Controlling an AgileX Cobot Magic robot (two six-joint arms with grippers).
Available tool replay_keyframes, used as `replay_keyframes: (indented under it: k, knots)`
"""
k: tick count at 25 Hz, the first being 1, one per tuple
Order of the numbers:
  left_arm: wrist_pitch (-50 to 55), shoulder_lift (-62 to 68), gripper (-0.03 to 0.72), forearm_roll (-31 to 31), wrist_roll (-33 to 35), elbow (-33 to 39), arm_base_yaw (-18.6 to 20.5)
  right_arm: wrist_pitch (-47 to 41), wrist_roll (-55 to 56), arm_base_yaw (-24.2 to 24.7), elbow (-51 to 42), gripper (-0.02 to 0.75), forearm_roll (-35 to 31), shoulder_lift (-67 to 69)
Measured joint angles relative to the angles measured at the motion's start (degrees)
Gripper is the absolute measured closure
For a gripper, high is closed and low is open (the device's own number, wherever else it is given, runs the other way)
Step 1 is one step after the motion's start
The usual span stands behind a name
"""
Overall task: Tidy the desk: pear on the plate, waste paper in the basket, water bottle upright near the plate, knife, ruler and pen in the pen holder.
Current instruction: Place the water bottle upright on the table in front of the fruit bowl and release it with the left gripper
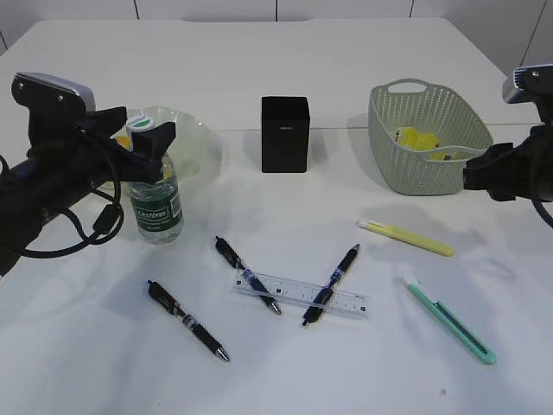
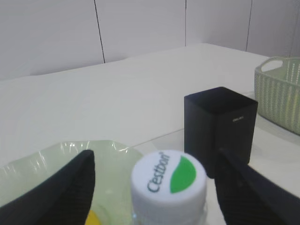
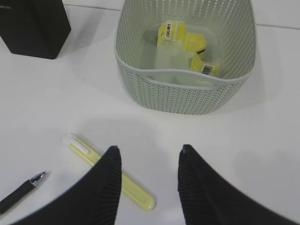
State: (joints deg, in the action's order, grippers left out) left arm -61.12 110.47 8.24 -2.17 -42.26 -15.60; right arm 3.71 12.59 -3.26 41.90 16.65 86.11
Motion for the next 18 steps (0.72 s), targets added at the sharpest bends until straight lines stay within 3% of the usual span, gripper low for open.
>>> replay_keyframes:
  k: [18]
  knots:
    - [5.6,-9.31,0.125,0.61,-3.94,0.0,0.0,0.0,0.0,0.0,0.0,0.436,0.0,0.0]
